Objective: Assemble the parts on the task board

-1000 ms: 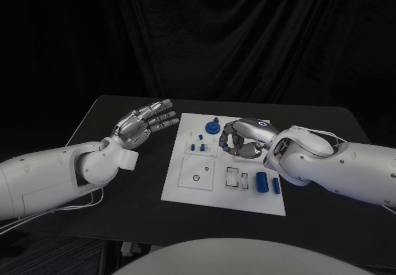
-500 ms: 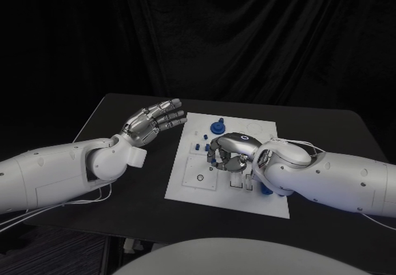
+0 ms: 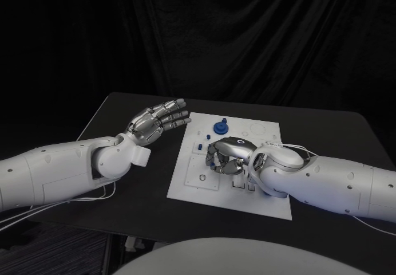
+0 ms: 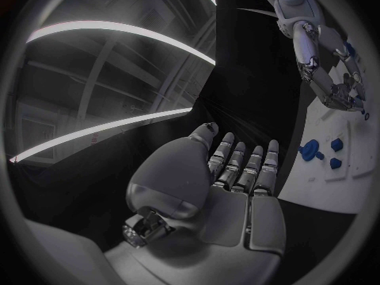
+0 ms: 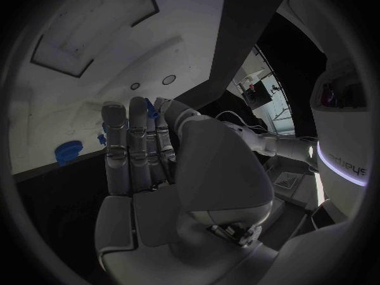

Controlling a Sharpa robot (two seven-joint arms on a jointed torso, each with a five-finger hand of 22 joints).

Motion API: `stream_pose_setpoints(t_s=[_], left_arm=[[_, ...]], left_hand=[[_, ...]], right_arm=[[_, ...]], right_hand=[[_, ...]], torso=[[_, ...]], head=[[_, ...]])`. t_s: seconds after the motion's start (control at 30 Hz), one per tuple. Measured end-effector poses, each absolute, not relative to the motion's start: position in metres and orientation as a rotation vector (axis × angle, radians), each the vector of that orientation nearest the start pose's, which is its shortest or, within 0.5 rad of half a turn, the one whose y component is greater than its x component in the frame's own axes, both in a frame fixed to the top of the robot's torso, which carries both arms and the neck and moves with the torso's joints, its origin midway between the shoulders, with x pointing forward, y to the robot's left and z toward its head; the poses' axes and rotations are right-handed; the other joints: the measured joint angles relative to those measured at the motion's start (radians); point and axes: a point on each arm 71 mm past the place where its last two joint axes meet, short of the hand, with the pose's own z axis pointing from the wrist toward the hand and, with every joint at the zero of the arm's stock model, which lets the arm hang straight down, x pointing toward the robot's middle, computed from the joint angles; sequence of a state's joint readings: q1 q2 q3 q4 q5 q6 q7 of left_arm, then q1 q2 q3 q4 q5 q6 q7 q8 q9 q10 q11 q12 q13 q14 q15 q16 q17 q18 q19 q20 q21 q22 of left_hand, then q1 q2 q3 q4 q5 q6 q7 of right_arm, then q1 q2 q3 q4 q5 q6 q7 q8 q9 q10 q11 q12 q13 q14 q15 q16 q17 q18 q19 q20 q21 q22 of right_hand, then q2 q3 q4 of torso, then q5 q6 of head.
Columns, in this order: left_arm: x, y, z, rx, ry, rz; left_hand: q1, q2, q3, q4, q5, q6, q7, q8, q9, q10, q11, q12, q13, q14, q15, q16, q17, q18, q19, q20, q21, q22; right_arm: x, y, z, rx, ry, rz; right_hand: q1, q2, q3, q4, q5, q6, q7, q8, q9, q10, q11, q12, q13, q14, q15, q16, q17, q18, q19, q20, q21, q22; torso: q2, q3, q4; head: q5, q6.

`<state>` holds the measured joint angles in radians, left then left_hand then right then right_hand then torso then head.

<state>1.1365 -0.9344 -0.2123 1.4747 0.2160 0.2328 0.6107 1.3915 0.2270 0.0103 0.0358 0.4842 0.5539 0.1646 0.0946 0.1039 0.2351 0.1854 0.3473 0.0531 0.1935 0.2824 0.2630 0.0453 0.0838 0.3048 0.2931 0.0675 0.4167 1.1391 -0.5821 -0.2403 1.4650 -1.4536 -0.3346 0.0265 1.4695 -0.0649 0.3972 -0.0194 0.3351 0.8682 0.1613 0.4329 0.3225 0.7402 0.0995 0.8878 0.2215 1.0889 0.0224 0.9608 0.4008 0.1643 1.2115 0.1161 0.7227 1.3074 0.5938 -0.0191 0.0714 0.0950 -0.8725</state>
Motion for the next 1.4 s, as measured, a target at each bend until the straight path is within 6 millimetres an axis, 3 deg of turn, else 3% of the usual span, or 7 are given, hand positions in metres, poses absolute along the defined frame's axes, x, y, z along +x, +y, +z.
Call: stream_pose_setpoints(t_s=[0.4, 1.4], left_arm=[[0.446, 0.255, -0.251, -1.329, 1.405, -2.008], [0.446, 0.252, -0.254, -1.335, 1.431, -2.017]], left_hand=[[0.000, 0.001, 0.000, 0.000, 0.000, 0.000, 0.000, 0.001, 0.000, 0.000, 0.000, 0.000, 0.000, 0.000, 0.000, 0.000, 0.000, 0.000, 0.000, 0.000, 0.000, 0.000], [-0.004, 0.004, 0.007, -0.001, 0.000, 0.000, 0.000, 0.004, 0.000, 0.000, 0.000, 0.000, 0.000, 0.000, 0.000, 0.000, 0.000, 0.000, 0.000, 0.000, 0.000, -0.002]], right_arm=[[0.428, -0.083, -0.284, -0.437, 1.810, 0.920], [0.428, -0.087, -0.292, -0.438, 1.829, 0.907]], right_hand=[[-0.001, -0.001, 0.000, 0.000, 0.000, 0.000, 0.000, 0.000, 0.001, 0.000, 0.000, 0.000, 0.007, 0.000, 0.000, 0.000, 0.000, 0.000, 0.000, 0.000, 0.000, 0.000], [0.002, 0.002, 0.002, -0.004, -0.004, -0.004, -0.004, 0.000, 0.003, 0.004, 0.003, 0.000, 0.009, -0.004, -0.004, -0.004, -0.001, 0.000, -0.007, 0.000, -0.008, 0.001]], torso=[[0.000, -0.0002, -0.0011], [-0.001, -0.0006, -0.0015]], head=[[0.012, 0.000], [0.025, 0.000]])
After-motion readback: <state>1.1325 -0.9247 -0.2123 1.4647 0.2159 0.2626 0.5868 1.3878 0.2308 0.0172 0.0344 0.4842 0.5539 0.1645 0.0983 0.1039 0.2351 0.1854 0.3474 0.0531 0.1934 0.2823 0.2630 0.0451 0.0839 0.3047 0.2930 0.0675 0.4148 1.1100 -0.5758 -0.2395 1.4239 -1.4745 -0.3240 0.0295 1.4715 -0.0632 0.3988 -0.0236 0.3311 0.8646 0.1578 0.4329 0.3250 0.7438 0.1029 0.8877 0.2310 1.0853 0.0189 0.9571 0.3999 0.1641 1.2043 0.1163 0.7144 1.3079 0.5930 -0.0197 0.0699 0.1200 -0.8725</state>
